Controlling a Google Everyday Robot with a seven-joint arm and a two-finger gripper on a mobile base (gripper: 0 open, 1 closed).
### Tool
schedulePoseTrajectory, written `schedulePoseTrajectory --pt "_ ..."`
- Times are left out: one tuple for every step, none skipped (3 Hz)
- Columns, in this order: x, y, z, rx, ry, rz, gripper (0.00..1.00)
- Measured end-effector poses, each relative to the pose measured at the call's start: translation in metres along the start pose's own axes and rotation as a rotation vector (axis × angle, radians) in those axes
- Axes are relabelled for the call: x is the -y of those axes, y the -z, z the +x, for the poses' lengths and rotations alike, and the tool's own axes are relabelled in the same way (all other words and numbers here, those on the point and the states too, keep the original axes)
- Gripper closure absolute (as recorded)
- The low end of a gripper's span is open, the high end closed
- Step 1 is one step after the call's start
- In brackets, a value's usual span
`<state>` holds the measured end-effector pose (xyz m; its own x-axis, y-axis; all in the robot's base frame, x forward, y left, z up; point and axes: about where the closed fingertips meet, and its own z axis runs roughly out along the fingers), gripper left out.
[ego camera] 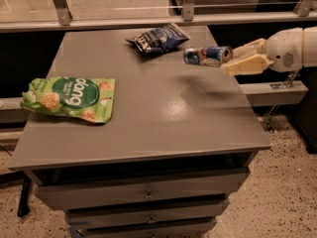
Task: Pick redbull can
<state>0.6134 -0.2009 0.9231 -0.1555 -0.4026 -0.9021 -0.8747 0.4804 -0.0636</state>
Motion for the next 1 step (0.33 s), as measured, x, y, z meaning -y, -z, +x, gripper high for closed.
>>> schedulePoseTrajectory --pt "-0.0030 0.0155 -0.0206 0.084 -0.016 -0.048 1.00"
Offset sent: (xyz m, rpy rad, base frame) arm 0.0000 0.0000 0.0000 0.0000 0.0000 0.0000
